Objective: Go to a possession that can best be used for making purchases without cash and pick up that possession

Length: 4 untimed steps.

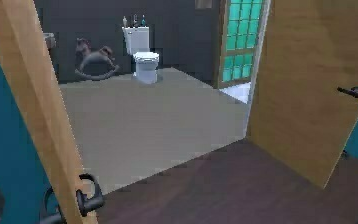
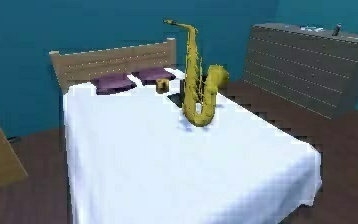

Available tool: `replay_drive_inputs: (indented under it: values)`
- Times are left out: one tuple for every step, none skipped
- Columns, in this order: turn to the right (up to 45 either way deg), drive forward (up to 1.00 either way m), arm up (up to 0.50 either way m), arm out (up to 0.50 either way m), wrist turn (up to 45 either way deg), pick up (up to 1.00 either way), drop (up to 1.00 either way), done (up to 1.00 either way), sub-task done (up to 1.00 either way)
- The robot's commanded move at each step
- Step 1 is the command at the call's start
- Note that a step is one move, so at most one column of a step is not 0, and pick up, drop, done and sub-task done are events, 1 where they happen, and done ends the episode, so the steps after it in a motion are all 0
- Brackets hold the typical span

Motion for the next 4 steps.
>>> replay_drive_inputs:
  values:
    - [-45.0, 0.00, 0.00, 0.00, 0.0, 0.00, 0.00, 0.00, 0.00]
    - [-45.0, 0.00, 0.00, 0.00, 0.0, 0.00, 0.00, 0.00, 0.00]
    - [-27.0, 0.00, 0.00, 0.00, 0.0, 0.00, 0.00, 0.00, 0.00]
    - [0.0, 0.05, 0.00, 0.00, 0.0, 0.00, 0.00, 0.00, 0.00]
